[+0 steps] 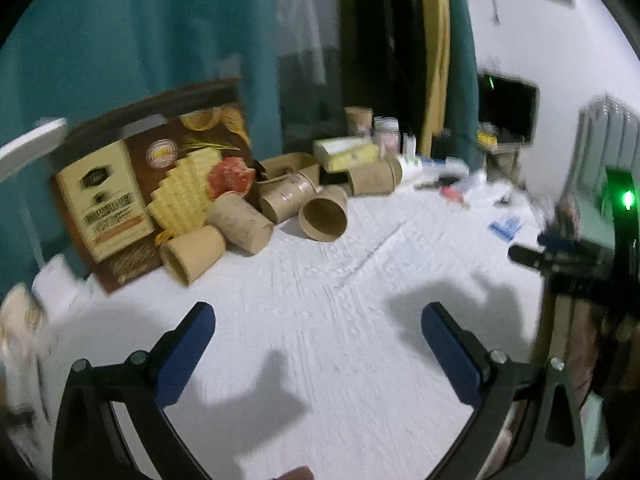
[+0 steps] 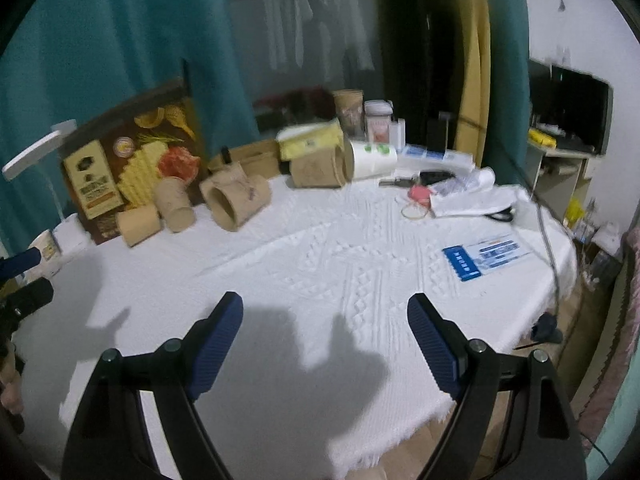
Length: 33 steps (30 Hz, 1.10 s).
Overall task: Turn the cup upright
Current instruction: 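Move the left tool toward the upside-down kraft paper cup with pink drawings, then close the left gripper on the upside-down cup and lift it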
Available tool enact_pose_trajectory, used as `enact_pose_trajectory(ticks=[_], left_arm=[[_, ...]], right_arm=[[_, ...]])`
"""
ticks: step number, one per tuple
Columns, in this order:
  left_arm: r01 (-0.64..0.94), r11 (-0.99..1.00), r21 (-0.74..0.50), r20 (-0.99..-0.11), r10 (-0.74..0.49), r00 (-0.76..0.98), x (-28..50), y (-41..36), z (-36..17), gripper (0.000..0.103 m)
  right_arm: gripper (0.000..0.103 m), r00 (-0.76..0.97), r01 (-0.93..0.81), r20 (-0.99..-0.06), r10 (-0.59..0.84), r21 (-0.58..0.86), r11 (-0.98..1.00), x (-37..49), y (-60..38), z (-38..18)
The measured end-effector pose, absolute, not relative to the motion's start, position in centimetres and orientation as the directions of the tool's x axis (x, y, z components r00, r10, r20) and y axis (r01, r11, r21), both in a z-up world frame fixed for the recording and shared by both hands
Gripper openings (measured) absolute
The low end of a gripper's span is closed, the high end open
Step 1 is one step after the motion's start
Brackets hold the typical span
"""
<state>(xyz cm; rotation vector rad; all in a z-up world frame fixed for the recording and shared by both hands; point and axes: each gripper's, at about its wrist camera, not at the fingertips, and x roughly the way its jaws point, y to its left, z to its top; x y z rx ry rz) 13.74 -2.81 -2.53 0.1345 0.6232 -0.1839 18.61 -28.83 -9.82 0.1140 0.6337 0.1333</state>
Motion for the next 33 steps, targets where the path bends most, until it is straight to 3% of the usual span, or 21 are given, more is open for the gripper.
enact_pose_trajectory(ticks=[7,17,23,25,27,33], left_arm=[[0.331,0.940,0.086,-0.724,-0.169,0.669,25.1,-5.5,-5.2,0.103],[0.305,0.952,0.001,-0.759,-0.197,0.620,38.8,-6.7,-7.0,0.101],[0.337,0.941,0.001,-0.794,-0.204,0.572,41.9,-7.7,-8.8,0.088],[0.350,0.937,-0.005,-0.811,-0.209,0.547,42.4,-8.0,-9.6,0.073],[0.363,0.932,-0.011,-0.823,-0.214,0.526,42.5,-8.3,-10.1,0.068],[0.393,0.919,-0.021,-0.828,-0.237,0.509,40.8,-8.4,-9.9,0.063]], right_arm=[[0.083,0.754,-0.056,-0.633,0.179,0.209,0.976,26.1,-30.6,-12.1],[0.083,0.718,-0.029,-0.665,0.206,0.267,0.963,30.4,-31.1,-13.5],[0.083,0.709,-0.015,-0.675,0.207,0.279,0.960,30.5,-31.5,-13.9],[0.083,0.703,-0.015,-0.678,0.214,0.286,0.958,30.4,-31.4,-14.0],[0.083,0.701,-0.018,-0.680,0.216,0.286,0.958,30.3,-31.3,-14.1],[0.083,0.711,-0.024,-0.668,0.222,0.292,0.956,29.0,-30.9,-13.3]])
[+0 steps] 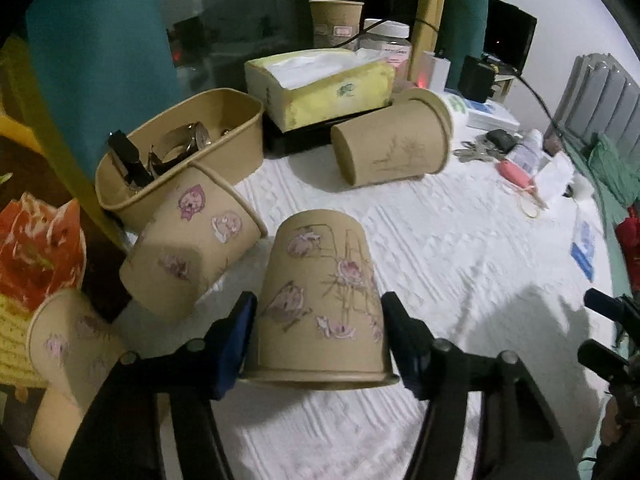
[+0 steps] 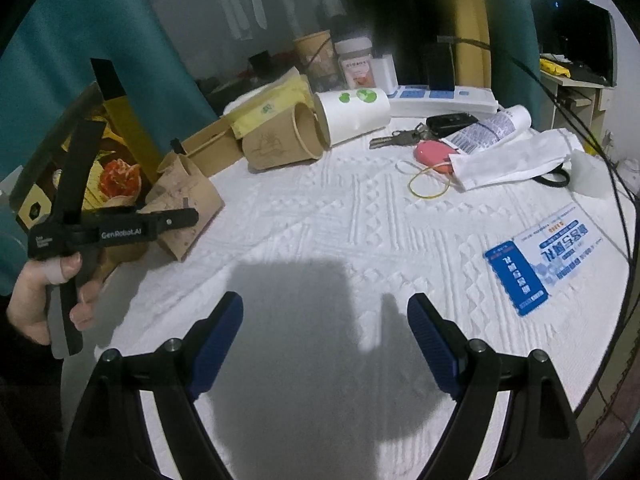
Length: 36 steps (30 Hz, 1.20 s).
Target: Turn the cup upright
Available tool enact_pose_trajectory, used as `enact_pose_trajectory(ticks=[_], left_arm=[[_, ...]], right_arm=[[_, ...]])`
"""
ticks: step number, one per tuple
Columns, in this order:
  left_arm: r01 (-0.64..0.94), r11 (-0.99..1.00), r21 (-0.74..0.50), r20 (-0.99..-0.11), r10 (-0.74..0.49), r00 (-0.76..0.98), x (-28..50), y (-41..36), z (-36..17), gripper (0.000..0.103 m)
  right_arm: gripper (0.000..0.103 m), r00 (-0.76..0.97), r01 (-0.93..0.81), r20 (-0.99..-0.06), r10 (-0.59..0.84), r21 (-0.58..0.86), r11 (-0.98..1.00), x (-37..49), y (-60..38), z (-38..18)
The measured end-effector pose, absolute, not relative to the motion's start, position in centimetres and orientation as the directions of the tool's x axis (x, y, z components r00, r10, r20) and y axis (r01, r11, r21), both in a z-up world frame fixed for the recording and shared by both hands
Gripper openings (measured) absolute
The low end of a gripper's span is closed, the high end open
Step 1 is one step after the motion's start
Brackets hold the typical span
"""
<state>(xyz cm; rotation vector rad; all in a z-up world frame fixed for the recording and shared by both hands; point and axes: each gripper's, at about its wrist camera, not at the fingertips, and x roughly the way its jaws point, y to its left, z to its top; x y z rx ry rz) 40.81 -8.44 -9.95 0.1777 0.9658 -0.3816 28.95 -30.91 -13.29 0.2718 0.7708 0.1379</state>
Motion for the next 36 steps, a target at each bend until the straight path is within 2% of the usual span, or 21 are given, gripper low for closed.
enact_pose_trajectory(ticks=[6,14,22,28,36], left_arm=[[0.443,0.896,-0.024,-0.810,-0.277,0.517,35.6,-8.0,-7.7,0.063],[0.519,0.847,-0.114,-0.786,-0.397,0.475,24.0,-5.9,-5.4,0.063],[0.607,0.778,-0.160,-0.797,-0.465,0.385,14.9,-5.9,-6.4,0.063],[0.685,0.717,-0.129,-0.830,-0.455,0.321,12.7,-8.0,-8.4,0.063],[0.677,0.724,-0.134,-0.841,-0.445,0.309,13.5,-7.9,-9.9,0.065]], right_arm=[[0.083,0.732,-0.036,-0.642,0.226,0.294,0.955,25.8,-30.3,-11.9],[0.083,0.730,-0.061,-0.633,0.259,0.316,0.947,19.0,-28.8,-12.5],[0.083,0.702,-0.090,-0.659,0.270,0.295,0.951,13.9,-26.9,-14.0],[0.083,0.682,-0.090,-0.684,0.257,0.270,0.959,12.2,-26.8,-15.3],[0.083,0.689,-0.096,-0.690,0.220,0.214,0.972,11.7,-27.2,-15.2]])
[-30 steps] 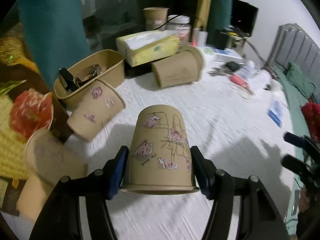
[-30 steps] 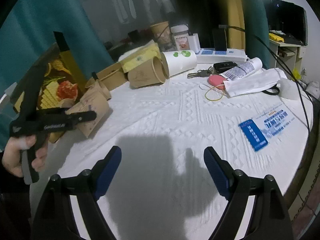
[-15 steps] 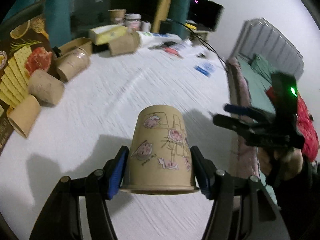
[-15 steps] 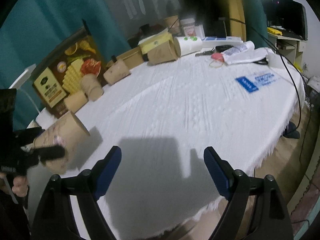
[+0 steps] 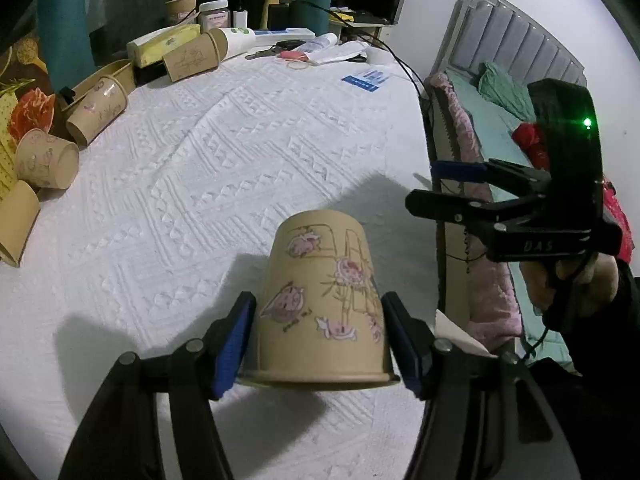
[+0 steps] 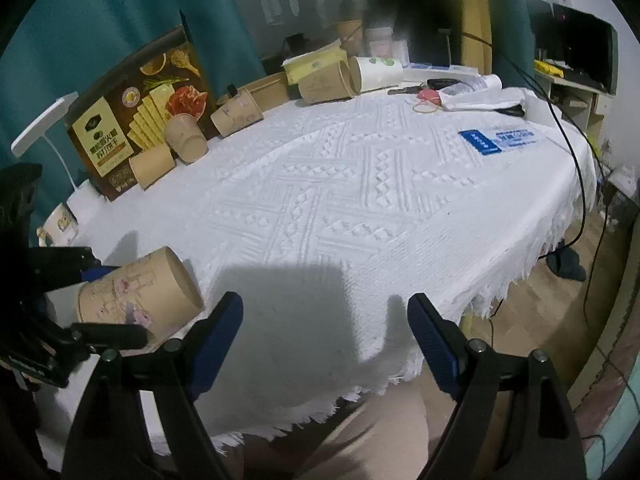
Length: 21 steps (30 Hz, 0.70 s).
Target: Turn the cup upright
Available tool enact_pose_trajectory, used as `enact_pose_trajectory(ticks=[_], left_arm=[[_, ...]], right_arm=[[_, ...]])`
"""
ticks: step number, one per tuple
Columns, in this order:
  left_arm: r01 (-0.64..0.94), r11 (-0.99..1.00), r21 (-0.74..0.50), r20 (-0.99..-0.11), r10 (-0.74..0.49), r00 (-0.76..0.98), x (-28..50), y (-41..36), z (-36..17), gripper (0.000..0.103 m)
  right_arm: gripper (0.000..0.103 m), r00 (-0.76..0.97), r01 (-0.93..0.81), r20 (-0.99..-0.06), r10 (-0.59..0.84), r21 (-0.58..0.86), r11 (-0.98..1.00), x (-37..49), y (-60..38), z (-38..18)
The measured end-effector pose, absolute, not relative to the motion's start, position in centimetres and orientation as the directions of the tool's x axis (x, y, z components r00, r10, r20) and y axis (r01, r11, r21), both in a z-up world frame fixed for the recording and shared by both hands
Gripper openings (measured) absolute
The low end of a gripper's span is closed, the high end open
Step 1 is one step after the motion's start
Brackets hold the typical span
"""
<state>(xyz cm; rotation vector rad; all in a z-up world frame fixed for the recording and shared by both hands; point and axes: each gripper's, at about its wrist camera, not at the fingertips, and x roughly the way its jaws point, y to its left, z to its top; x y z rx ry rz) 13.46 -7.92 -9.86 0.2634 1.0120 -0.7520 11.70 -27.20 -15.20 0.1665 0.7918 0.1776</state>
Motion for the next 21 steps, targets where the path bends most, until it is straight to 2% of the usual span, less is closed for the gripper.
enact_pose_trajectory(ticks=[3,7,10,13,16,21], left_arm=[[0.670,0.728,-0.146,-0.841,-0.447,0.303,13.5,-7.7,-10.0,0.066],[0.639,0.750,-0.172,-0.841,-0.450,0.301,13.4,-7.2,-9.8,0.081],[0.618,0.760,-0.203,-0.823,-0.474,0.313,13.1,-6.5,-8.9,0.083],[0.594,0.770,-0.235,-0.798,-0.502,0.334,12.5,-5.4,-7.7,0.084],[0.565,0.783,-0.258,-0.767,-0.522,0.373,11.4,-3.9,-6.4,0.084],[0.491,0.830,-0.266,-0.726,-0.507,0.465,8.6,-0.9,-4.8,0.084]], right_arm=[[0.083,0.680,-0.128,-0.699,0.221,0.184,0.975,12.0,-27.0,-15.1],[0.083,0.682,-0.179,-0.705,0.195,0.099,0.979,12.4,-26.3,-14.3],[0.083,0.691,-0.247,-0.702,0.174,-0.002,0.969,12.5,-25.3,-13.3],[0.083,0.660,-0.369,-0.716,0.227,-0.045,0.929,12.8,-23.9,-12.4],[0.083,0.617,-0.549,-0.729,0.298,-0.127,0.826,12.6,-21.4,-11.3],[0.083,0.505,-0.808,-0.763,0.404,-0.252,0.533,11.4,-16.7,-9.7]])
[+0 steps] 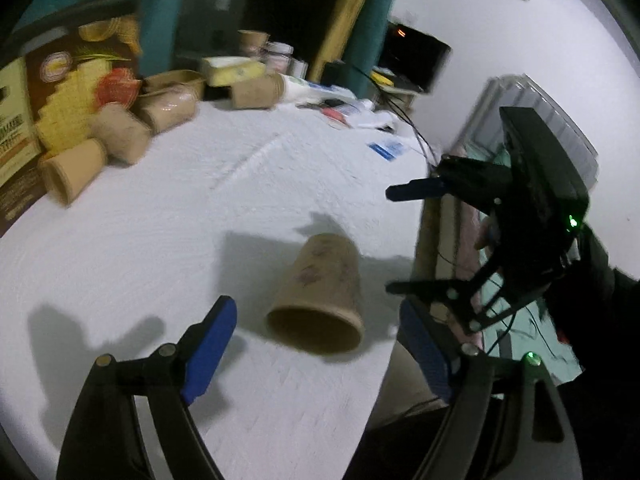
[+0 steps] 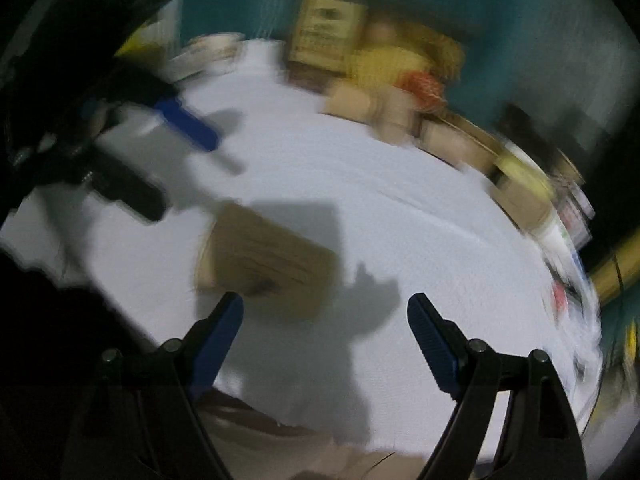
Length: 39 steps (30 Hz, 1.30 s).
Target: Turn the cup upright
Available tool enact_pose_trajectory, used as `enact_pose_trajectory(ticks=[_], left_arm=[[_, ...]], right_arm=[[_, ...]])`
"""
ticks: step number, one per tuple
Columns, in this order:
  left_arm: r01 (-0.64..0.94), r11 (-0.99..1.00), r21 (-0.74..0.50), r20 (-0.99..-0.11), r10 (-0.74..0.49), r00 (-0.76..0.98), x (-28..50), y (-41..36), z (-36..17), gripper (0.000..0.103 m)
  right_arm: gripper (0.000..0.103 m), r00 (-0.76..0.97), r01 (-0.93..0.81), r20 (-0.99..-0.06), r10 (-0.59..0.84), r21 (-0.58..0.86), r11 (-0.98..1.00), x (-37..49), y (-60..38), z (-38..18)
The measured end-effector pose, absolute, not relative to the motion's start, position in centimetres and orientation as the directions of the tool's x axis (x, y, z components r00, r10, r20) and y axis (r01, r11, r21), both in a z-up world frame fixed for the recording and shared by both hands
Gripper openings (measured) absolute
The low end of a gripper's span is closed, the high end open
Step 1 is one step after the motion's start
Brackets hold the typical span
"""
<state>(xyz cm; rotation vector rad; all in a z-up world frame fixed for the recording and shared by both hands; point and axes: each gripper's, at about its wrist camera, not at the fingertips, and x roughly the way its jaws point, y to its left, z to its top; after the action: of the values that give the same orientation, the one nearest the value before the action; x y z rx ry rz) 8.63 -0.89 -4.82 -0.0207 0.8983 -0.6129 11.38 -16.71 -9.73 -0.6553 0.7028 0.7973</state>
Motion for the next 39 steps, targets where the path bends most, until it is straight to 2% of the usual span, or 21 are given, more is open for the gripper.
enact_pose_trajectory(ticks=[6,11,16,24,26,29,39], left_arm=[[0.342,0.910,-0.234,-0.738,-0.395,0.547,5.4,2.6,-6.0,0.084],[0.255,0.918,-0.304,-0.733,-0.396,0.553,3.8,5.1,-7.6,0.084],[0.240,0.906,-0.349,-0.727,-0.423,0.541,2.8,6.1,-8.7,0.084],[0.239,0.889,-0.392,-0.703,-0.456,0.546,2.5,6.5,-9.4,0.084],[0.233,0.886,-0.400,-0.698,-0.459,0.550,2.2,6.8,-9.5,0.084],[0.221,0.886,-0.407,-0.690,-0.457,0.562,1.8,7.4,-9.6,0.084],[0.183,0.892,-0.413,-0.679,-0.436,0.591,1.2,8.5,-9.8,0.084]], right_arm=[[0.083,0.431,-0.898,-0.852,0.298,-0.373,0.234,12.0,-12.1,-10.9],[0.083,0.391,-0.918,-0.905,0.166,-0.396,0.006,12.1,-9.6,-12.3],[0.083,0.383,-0.906,-0.923,0.041,-0.384,-0.179,12.1,-7.8,-14.0],[0.082,0.394,-0.882,-0.919,-0.030,-0.369,-0.292,12.3,-5.0,-15.4],[0.078,0.393,-0.881,-0.919,-0.041,-0.363,-0.304,11.9,-4.4,-15.7],[0.064,0.388,-0.883,-0.919,-0.067,-0.350,-0.313,12.0,-3.8,-16.2],[0.063,0.399,-0.895,-0.917,-0.005,-0.388,-0.221,13.4,-3.4,-14.2]])
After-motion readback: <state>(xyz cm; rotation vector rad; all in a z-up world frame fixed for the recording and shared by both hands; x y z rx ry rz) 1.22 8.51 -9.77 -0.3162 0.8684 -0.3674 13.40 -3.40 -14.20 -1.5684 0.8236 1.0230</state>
